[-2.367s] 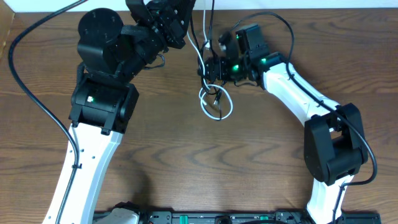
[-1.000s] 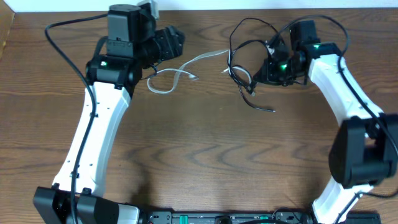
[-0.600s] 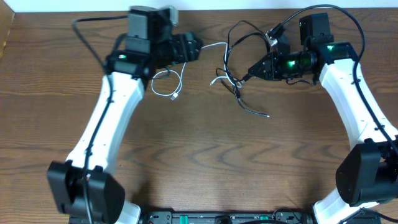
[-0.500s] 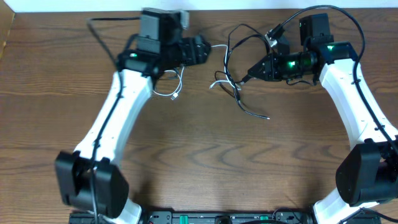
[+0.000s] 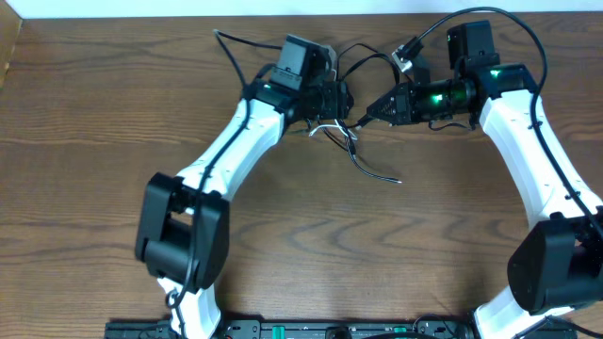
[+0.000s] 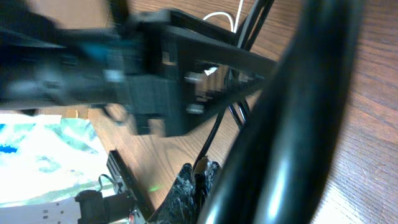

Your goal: Untangle cables

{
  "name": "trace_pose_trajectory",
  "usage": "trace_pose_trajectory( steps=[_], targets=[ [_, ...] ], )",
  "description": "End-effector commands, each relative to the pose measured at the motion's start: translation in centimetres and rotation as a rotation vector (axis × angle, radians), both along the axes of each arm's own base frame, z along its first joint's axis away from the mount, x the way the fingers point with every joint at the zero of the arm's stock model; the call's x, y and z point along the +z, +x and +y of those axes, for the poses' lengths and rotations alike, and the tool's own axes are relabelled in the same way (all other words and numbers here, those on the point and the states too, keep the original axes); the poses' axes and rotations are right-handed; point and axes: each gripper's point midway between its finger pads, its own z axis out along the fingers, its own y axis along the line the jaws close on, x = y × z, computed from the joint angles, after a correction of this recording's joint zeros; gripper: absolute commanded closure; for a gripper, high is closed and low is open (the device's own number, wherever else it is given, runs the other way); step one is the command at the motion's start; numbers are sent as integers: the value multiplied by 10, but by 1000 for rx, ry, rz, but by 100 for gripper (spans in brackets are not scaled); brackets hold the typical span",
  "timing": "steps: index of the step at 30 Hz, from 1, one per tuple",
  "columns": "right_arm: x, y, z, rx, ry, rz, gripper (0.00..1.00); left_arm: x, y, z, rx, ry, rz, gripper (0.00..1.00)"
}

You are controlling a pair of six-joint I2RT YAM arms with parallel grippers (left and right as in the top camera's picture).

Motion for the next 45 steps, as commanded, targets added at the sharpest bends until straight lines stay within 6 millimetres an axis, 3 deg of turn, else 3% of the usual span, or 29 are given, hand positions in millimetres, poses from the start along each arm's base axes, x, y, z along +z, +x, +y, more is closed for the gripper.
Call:
trace_pose_trajectory(
  steps=[1, 5, 8, 12, 14, 15, 16, 17, 19, 23, 24, 28, 37, 45],
  targets=[
    [43, -5, -4, 12, 40, -120, 99, -17, 11, 10, 63, 92, -18, 36],
    [55, 6, -47, -144, -63, -170, 99, -26, 27, 53, 198, 275, -67, 36],
    [84, 7, -89, -268, -92, -252, 99, -30, 31, 82, 237, 355, -63, 36],
    [124, -4, -134, -397, -100, -354, 99, -37, 28, 107, 272, 379, -9, 36],
    [136, -10, -146, -434, -105, -388, 99, -39, 25, 112, 275, 388, 10, 38],
    [138, -12, -149, -441, -106, -395, 99, -40, 25, 112, 274, 390, 14, 43],
    [141, -13, -150, -445, -107, -402, 99, -40, 24, 112, 272, 390, 18, 57],
    [141, -14, -149, -443, -107, -402, 99, -40, 23, 110, 266, 385, 20, 62],
    [138, -13, -147, -438, -106, -393, 99, -40, 22, 105, 252, 366, 25, 63],
    [129, -10, -147, -433, -106, -363, 99, -40, 18, 88, 206, 308, 37, 61],
    [125, -8, -147, -432, -106, -346, 99, -43, 18, 79, 188, 299, 32, 52],
    [117, -6, -147, -431, -108, -316, 98, -56, 16, 64, 165, 299, 38, 41],
    [108, -4, -148, -428, -110, -286, 96, -81, -4, 25, 76, 320, 60, 41],
    [108, -4, -148, -428, -110, -284, 96, -86, -8, 20, 186, 300, 105, 40]
  ],
)
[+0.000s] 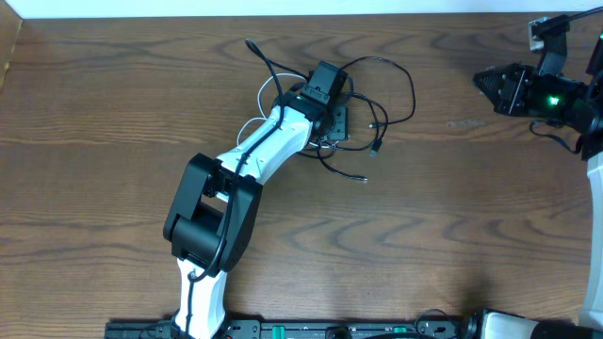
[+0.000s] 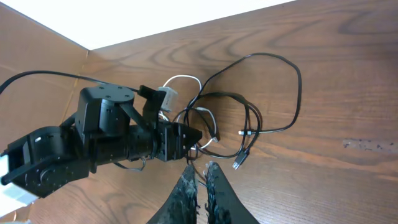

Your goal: Untangle cables

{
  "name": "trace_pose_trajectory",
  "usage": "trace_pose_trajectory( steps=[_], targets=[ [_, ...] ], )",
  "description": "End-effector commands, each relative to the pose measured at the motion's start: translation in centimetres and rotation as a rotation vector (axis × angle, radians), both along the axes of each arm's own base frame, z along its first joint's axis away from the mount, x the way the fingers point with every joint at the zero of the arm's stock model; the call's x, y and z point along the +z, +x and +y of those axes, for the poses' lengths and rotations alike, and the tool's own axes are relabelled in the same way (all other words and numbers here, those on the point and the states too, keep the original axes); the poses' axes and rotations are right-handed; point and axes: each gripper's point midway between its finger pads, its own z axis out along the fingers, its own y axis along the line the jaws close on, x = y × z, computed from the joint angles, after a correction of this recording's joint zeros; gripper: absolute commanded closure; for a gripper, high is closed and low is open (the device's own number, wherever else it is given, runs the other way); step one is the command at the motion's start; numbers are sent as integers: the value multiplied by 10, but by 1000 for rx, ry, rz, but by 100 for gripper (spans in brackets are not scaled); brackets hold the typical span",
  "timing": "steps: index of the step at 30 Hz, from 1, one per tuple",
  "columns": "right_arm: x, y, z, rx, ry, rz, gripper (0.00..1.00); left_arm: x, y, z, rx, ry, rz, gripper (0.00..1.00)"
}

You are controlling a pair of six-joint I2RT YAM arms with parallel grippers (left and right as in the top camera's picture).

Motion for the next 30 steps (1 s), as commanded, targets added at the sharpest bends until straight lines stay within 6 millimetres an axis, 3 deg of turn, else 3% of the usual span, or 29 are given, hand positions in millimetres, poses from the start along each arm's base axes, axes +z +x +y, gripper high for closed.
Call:
trace_pose_trajectory(
  steps=[1, 17, 20, 22, 23, 26, 28, 30],
  targets=[
    [4, 1, 2, 6, 1, -8, 96, -8, 1, 3, 62, 7, 16, 41],
    [1, 1, -1, -10, -14, 3, 92, -37, -3, -4, 59, 24, 53, 55],
    [-1, 1, -3, -16, -20, 6, 90, -36, -2, -4, 59, 20, 46, 70],
    [-1, 1, -3, -17, -21, 6, 90, -35, 0, -5, 59, 15, 40, 92],
    [-1, 1, -3, -17, -21, 6, 89, -33, 0, -6, 58, 13, 38, 93],
    [-2, 2, -4, -25, -30, 8, 88, -2, -4, -27, -72, -76, 21, 93],
    [-3, 2, -6, -35, -39, 10, 87, 49, -4, -44, -153, -178, -46, 93],
    [-3, 3, -8, -41, -46, 11, 87, 94, -5, -47, -168, -231, -123, 93]
  ],
)
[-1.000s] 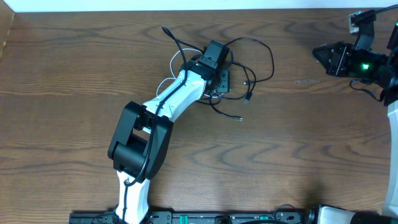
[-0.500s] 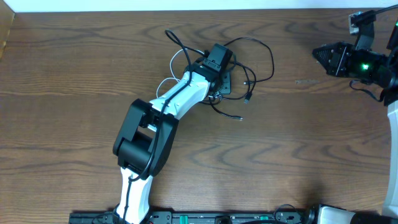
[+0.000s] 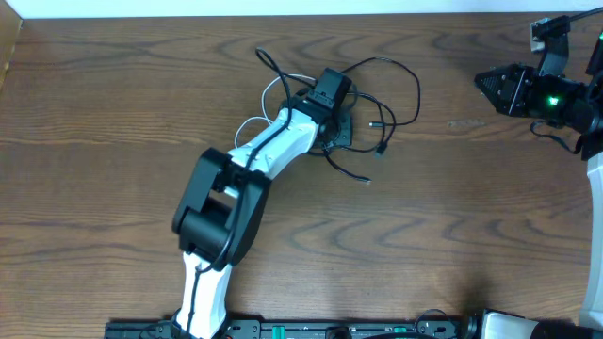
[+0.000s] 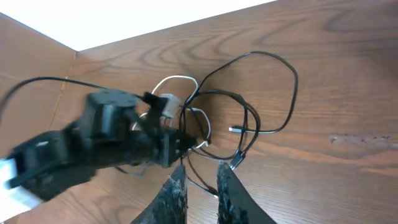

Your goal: Untangle cables

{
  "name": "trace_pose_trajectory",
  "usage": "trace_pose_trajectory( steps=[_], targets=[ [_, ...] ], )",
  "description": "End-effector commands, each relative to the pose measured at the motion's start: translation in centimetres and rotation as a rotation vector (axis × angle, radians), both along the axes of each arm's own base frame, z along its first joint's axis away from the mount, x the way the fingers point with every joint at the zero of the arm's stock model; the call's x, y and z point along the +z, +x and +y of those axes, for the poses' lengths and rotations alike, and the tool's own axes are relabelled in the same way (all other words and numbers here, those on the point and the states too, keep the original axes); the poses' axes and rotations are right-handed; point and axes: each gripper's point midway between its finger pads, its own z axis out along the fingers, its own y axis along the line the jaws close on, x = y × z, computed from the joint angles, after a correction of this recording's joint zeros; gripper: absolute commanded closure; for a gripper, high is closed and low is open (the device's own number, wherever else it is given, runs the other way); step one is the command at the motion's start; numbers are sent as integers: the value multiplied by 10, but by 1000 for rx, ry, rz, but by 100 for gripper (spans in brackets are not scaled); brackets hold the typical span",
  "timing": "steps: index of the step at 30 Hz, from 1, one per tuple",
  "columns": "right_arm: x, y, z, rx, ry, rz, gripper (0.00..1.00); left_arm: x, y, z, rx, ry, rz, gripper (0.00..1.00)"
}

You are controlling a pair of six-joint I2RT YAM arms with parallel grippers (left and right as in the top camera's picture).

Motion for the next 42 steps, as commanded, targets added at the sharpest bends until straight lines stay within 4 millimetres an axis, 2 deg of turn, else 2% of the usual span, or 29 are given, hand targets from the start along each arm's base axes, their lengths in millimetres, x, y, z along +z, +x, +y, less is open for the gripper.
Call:
trace_pose_trajectory(
  steps=[1, 3, 4, 7, 10, 14, 18, 22, 26, 29, 34, 42],
  targets=[
    [1, 2, -2, -13, -18, -3, 87, 131, 6, -23, -99, -189, -225, 93],
    [1, 2, -2, -13, -18, -3, 86, 175, 2, -21, -102, -232, -307, 93],
    [1, 2, -2, -13, -18, -3, 85, 222, -5, -16, -105, -280, -400, 92],
    [0, 4, 1, -3, -18, -1, 83, 278, -18, -9, -108, -339, -515, 93],
    [-4, 6, 14, 33, -17, 2, 81, 330, -33, 0, -111, -400, -635, 92],
    [-6, 9, 34, 86, -13, -3, 75, 362, -40, 5, -114, -436, -723, 92],
    [-9, 10, 62, 156, -10, -8, 52, 389, -39, 10, -108, -474, -813, 93],
    [-17, 9, 98, 234, 5, 9, 33, 413, -36, 15, -92, -515, -892, 92],
    [-28, 12, 124, 283, 19, 36, 23, 435, -37, 18, -85, -553, -962, 93],
    [-40, 13, 143, 330, 32, 59, 19, 453, -38, 26, -70, -573, -1024, 93],
    [-54, 21, 165, 396, 66, 62, 20, 478, -43, 47, -14, -626, -1071, 93],
    [-84, 54, 196, 424, 119, 45, 23, 506, -66, 61, -10, -657, -1130, 92]
  ],
)
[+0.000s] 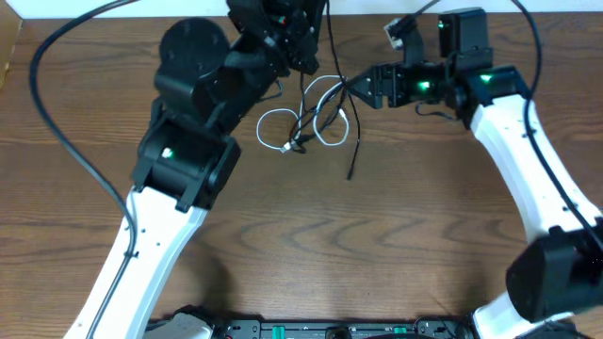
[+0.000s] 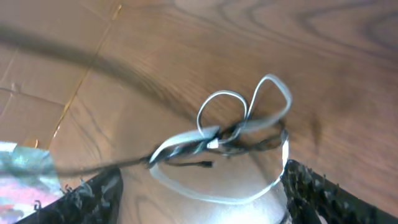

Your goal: Untangle cables

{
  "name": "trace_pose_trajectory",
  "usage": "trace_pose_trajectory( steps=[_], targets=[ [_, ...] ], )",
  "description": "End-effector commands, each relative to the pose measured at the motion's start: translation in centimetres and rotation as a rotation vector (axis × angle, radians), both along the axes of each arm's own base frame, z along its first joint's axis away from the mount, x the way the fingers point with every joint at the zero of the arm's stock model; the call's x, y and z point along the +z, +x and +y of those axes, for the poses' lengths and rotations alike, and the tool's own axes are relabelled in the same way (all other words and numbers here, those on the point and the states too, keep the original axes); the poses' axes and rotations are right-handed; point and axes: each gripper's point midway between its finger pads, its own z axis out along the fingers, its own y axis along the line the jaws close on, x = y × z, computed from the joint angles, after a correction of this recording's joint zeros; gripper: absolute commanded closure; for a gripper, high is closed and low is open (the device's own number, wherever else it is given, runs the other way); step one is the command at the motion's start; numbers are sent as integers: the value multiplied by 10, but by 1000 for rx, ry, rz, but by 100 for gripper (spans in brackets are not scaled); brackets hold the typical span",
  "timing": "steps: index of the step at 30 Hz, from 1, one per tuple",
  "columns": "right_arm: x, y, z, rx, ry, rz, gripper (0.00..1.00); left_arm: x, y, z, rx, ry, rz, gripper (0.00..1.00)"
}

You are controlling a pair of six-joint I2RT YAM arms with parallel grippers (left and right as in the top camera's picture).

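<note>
The tangle of white cable and thin black cable hangs above the table, blurred, with a black end dangling. My left gripper is raised high toward the camera at the top of the bundle, apparently shut on the black cable. My right gripper is beside the bundle on its right, open. In the right wrist view its fingers stand wide apart and a white cable loop hangs between them, with the gripper's midpoint just under the loop.
The brown wooden table lies below. The raised left arm covers the upper left, and its own thick black lead arcs beside it. Cardboard shows at the left in the right wrist view.
My left gripper was low on the tangle on the table and is now raised high with the bundle hanging from it. My right gripper came from the far right and stands wide open at the white loop.
Both grippers first met at the tangle near the table's far side. Then my right gripper stood shut at the far right while my left stayed on the cables. Its jaws then parted slightly. Now the bundle is lifted and my right gripper is back at it.
</note>
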Motion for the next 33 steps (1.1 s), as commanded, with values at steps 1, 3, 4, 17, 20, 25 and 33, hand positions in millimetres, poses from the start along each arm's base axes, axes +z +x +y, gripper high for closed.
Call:
trace_pose_trajectory(
  steps=[1, 3, 4, 17, 20, 25, 33],
  targets=[
    [-14, 9, 20, 0, 52, 64, 23, 27, -19, 10, -1, -41, -57, 93],
    [-26, 13, 29, -24, 79, 125, 24, 29, -20, 10, -1, -42, -60, 93],
    [-31, 13, 34, -26, 84, 145, 24, 28, -20, 10, 0, -41, -58, 92],
    [-153, 13, -28, -472, -294, 480, 35, 46, -9, 61, 163, -60, -113, 93],
    [-164, 15, -43, -502, -331, 496, 35, 57, -15, 75, 193, -71, -144, 92],
    [-179, 15, -74, -572, -413, 523, 35, 75, -26, 106, 262, -86, -198, 93],
    [-182, 14, -94, -559, -451, 516, 35, 83, -28, 121, 301, -93, -230, 93]
  ],
)
